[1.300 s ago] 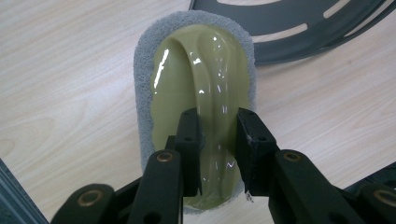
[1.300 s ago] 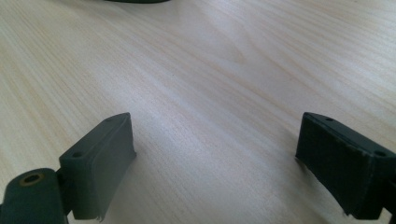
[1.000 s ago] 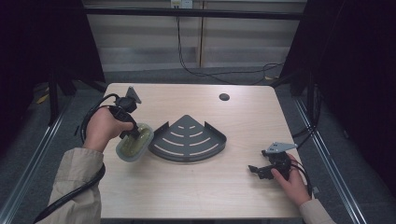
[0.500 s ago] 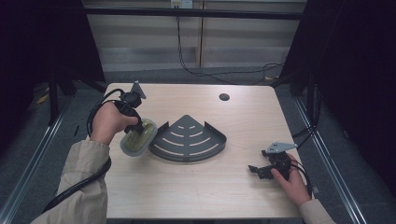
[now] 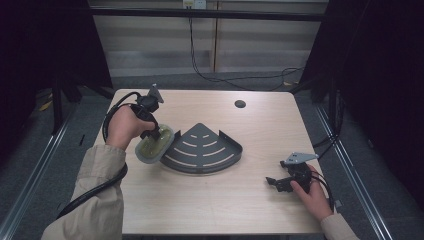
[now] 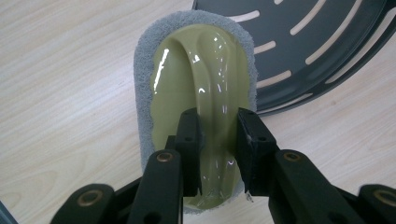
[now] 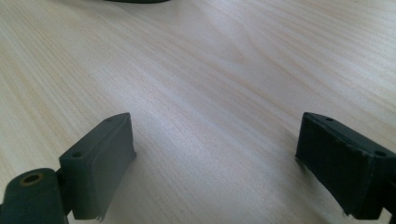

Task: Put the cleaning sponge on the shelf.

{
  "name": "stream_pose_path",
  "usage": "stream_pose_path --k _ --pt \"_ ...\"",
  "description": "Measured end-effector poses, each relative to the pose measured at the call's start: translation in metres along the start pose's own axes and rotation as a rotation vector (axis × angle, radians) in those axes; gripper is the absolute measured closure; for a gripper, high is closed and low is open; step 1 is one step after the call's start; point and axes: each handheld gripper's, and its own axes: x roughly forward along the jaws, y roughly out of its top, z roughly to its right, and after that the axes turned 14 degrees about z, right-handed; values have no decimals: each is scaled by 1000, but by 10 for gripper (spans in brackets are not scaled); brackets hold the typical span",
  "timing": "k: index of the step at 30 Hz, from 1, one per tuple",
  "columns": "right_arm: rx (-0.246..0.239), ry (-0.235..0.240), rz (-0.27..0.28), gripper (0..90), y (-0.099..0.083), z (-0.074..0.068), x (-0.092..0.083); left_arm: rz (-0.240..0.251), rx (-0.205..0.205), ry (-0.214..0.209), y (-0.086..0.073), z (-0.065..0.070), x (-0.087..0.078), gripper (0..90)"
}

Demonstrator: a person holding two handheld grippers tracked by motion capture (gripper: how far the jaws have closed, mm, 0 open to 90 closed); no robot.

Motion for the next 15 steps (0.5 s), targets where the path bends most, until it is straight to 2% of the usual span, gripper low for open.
stream_pose_path --k 15 --pt "1 0 0 105 0 0 0 -8 23 -6 14 9 9 722"
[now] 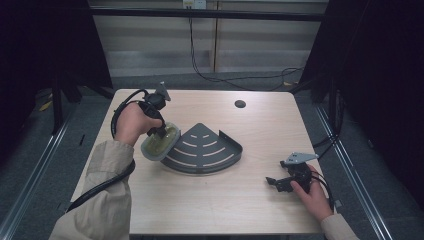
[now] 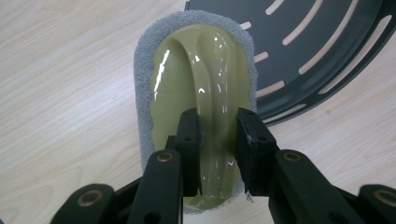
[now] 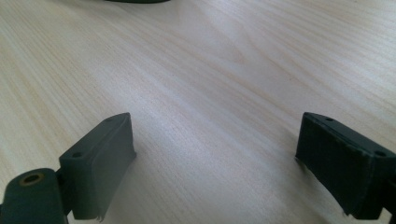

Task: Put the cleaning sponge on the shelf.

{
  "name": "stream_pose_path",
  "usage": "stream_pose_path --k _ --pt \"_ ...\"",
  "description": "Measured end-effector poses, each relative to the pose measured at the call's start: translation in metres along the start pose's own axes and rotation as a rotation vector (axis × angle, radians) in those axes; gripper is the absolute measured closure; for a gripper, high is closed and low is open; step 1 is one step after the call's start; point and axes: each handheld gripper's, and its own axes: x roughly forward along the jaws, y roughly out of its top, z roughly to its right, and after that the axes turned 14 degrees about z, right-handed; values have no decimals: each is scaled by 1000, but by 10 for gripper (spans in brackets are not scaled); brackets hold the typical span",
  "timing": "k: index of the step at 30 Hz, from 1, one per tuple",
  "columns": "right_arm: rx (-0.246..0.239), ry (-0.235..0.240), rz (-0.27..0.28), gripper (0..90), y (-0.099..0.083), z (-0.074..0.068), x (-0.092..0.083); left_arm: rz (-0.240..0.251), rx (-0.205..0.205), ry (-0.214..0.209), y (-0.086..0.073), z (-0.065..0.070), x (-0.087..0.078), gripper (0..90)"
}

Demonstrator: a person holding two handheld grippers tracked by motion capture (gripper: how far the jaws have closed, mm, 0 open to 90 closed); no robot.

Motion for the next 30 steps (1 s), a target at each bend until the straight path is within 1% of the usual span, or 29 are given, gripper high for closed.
stream_pose_path --k 5,6,11,12,14,21,23,28,30 --pt "-1 0 0 105 0 0 0 -2 25 -1 4 4 6 722" --pt "0 0 0 105 0 0 0 2 26 -6 6 5 7 722" --pt "-1 0 0 105 0 0 0 0 29 -5 9 6 10 723" --pt "-1 0 0 105 0 0 0 -1 34 -2 10 6 10 723" --pt "-1 0 1 105 0 0 0 3 30 -4 11 6 12 722" --pt "0 0 0 105 0 0 0 -2 38 -10 13 7 18 722" --pt "-1 0 0 105 0 0 0 -9 47 -10 15 8 21 722" --pt "-1 0 1 105 0 0 0 -8 55 -12 19 11 23 722" --pt "-1 0 0 105 0 0 0 -9 69 -8 22 13 23 722"
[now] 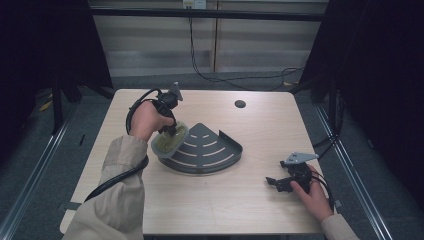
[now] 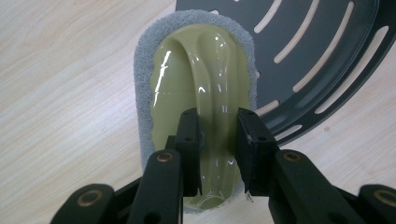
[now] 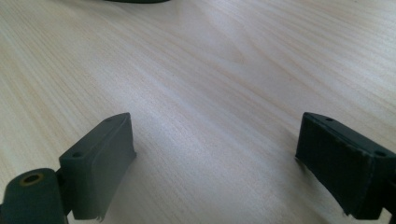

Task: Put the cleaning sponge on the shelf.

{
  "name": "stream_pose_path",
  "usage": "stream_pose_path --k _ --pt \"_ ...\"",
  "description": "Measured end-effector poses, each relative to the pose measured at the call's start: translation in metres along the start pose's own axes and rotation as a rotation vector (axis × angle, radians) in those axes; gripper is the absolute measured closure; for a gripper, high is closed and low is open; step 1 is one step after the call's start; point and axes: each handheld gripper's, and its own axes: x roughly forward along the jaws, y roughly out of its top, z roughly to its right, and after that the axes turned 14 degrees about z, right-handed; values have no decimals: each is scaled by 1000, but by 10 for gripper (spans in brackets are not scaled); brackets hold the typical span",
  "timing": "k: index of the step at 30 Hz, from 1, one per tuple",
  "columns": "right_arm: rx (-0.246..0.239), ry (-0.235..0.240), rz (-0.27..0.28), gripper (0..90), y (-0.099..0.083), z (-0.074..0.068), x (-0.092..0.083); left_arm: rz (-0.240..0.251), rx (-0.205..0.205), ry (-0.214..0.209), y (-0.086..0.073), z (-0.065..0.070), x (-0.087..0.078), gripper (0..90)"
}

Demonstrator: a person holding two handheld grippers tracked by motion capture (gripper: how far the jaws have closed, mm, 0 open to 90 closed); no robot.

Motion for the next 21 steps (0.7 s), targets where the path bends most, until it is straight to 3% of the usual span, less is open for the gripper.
stream_pose_path --k 21 --pt "0 0 0 105 0 0 0 -12 24 -15 11 10 15 722"
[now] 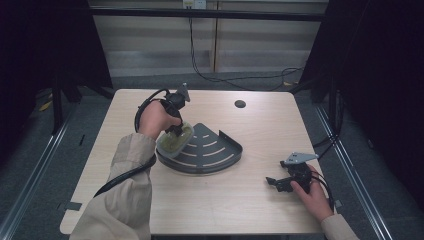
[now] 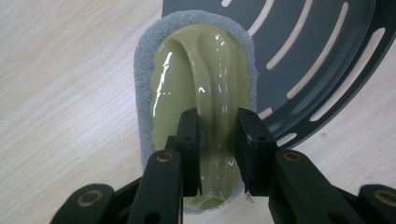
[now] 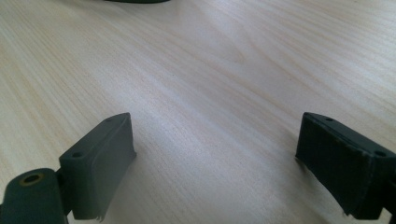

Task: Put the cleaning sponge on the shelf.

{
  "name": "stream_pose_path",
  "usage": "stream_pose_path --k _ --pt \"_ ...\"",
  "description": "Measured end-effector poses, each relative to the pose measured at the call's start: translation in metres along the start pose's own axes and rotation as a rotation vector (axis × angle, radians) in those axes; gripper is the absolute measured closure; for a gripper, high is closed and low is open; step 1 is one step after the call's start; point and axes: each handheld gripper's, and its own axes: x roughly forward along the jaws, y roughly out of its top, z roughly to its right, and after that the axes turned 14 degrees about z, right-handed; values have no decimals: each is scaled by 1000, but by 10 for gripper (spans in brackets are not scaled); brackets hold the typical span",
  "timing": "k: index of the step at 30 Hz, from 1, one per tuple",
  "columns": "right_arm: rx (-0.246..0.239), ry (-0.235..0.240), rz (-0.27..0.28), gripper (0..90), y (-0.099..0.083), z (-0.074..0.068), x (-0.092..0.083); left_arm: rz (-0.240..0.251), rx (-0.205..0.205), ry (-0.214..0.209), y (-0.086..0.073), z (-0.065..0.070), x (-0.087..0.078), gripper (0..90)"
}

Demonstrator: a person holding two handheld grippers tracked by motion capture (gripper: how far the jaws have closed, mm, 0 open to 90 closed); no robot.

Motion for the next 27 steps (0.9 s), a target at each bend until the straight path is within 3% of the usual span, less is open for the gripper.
stream_pose_path --k 27 --pt "0 0 0 105 0 0 0 -2 24 -18 3 3 23 721"
